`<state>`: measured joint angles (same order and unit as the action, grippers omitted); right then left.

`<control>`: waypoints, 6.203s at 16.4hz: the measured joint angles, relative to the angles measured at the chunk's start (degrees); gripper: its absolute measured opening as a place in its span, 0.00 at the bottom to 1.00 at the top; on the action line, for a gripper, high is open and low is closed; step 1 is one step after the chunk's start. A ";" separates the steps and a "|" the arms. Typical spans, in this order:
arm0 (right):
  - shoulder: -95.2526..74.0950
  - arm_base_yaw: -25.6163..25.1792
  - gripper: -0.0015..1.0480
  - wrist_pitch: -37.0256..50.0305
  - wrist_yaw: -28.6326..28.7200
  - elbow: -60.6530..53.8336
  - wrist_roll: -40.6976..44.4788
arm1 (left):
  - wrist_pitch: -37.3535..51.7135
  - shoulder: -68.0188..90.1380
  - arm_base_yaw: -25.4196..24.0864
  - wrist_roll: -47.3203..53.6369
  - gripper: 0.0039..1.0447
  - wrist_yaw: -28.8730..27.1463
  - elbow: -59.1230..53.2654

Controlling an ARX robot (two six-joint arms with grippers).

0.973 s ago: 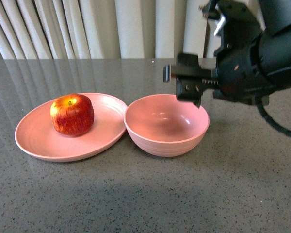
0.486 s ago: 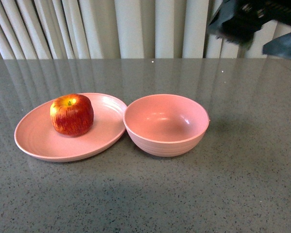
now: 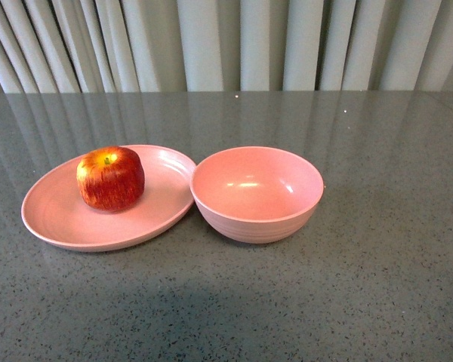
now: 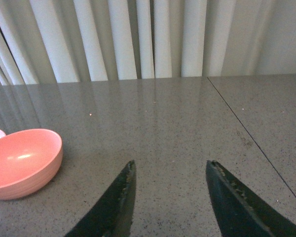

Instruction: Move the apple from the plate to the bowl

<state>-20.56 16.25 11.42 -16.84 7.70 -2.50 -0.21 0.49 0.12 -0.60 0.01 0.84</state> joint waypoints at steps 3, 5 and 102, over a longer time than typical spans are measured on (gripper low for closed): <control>4.57 -5.51 0.10 -0.83 6.08 -1.62 1.33 | 0.00 0.00 0.00 0.00 0.94 -0.02 0.00; 6.49 -8.04 0.02 -2.21 8.28 -3.32 1.90 | 0.00 0.00 0.00 0.00 0.94 0.00 0.00; 20.31 -16.26 0.94 -11.69 16.85 -6.97 2.14 | 9.88 100.63 30.16 -2.47 0.59 2.27 59.76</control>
<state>-0.25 -0.01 -0.27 0.01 0.73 -0.36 9.67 101.12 30.28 -3.07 2.28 60.60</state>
